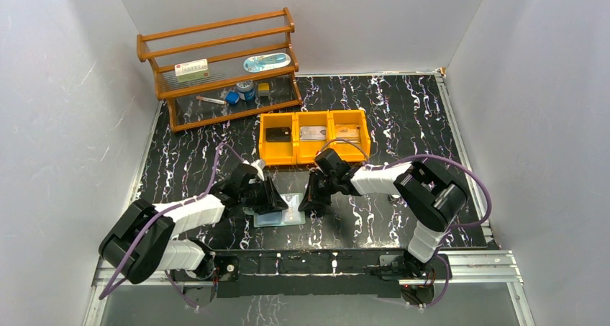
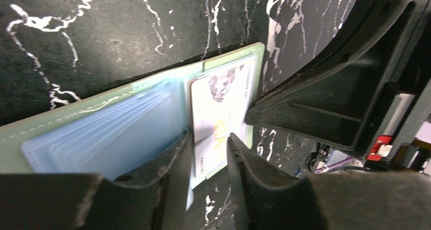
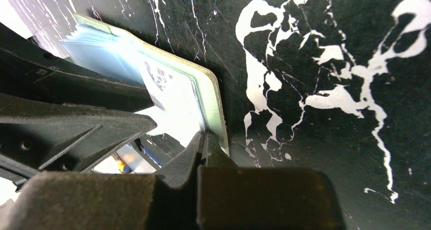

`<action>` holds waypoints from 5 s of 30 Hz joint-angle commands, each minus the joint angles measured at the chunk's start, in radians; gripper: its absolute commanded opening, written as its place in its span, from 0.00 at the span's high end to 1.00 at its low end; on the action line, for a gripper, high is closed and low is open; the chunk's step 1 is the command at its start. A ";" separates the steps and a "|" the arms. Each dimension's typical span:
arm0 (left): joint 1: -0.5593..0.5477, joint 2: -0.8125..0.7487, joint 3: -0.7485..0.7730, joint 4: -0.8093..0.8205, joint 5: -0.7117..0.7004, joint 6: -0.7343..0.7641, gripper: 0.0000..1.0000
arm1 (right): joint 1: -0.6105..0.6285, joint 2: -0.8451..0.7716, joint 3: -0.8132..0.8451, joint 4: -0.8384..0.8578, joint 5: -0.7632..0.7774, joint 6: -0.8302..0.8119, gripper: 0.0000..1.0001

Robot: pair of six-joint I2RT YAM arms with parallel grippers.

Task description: Take the credit cards out of the card holder

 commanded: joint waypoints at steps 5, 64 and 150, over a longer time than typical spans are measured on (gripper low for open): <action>-0.020 0.029 -0.054 0.095 0.032 -0.032 0.97 | 0.014 0.073 -0.005 0.000 0.011 -0.003 1.00; -0.020 -0.177 0.069 -0.322 -0.176 0.072 1.00 | 0.107 -0.013 0.414 -0.505 0.328 -0.197 0.93; -0.020 0.098 -0.095 0.051 -0.102 -0.097 0.62 | 0.031 0.081 0.120 -0.198 0.096 -0.098 0.80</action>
